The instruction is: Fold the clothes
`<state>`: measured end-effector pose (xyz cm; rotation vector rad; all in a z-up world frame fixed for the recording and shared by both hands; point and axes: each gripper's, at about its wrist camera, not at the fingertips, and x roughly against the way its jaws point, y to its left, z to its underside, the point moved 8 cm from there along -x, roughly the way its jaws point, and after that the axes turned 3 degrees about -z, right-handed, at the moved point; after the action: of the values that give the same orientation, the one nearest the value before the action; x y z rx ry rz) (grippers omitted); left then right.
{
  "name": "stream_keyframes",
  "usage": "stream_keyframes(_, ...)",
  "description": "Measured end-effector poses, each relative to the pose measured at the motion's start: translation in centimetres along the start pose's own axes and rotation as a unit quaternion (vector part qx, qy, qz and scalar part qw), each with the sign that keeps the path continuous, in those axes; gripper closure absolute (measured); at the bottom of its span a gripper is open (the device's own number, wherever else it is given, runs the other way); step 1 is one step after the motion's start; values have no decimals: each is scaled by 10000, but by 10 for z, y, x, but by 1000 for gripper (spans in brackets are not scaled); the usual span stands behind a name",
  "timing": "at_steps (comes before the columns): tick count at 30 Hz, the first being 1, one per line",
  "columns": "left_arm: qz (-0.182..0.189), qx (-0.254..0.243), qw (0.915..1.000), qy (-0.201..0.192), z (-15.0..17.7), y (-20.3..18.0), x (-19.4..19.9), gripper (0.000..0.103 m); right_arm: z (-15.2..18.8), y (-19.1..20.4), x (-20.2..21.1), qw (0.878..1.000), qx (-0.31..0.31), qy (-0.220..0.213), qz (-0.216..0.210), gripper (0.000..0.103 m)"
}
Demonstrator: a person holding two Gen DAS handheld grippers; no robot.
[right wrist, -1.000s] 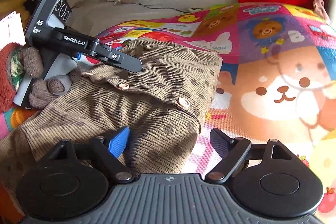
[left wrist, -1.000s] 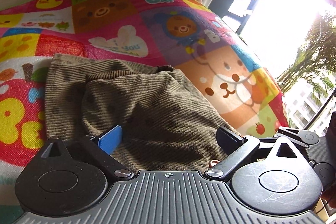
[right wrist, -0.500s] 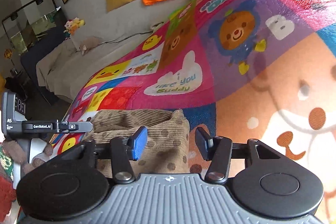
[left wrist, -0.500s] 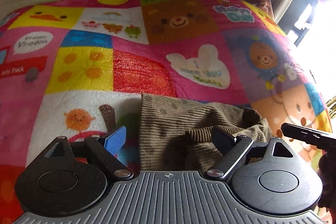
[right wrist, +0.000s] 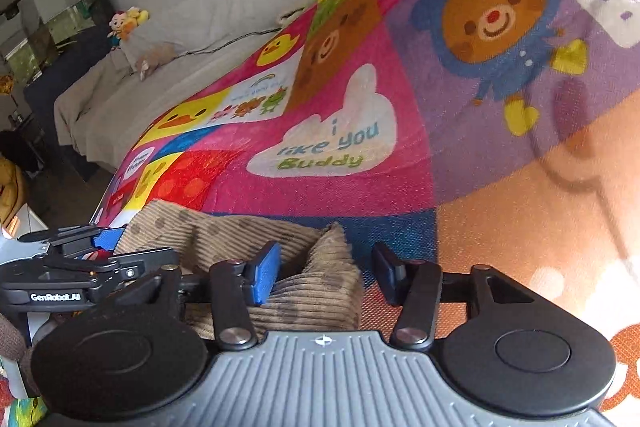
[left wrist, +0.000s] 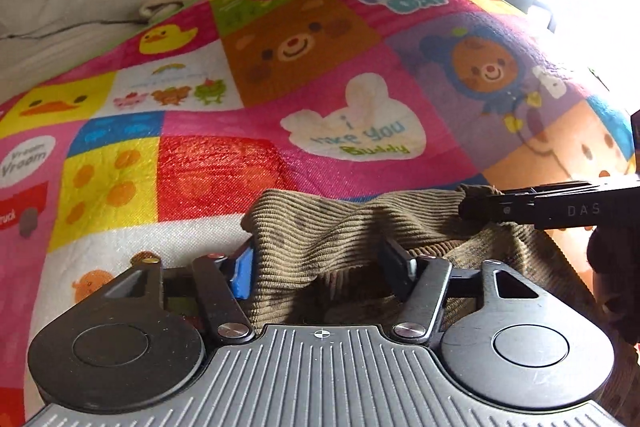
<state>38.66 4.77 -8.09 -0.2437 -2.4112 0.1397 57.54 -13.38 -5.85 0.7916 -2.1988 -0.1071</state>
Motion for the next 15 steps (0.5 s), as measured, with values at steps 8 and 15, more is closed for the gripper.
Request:
stream_keyframes(8,210,325,9992,81,-3,4,11,91,0,3,13,9998,90,-117,103,84)
stream_keyframes(15,894,426,9940,-474,-16,-23,106,92,-2,36,110,9960,252,-821,-259,88)
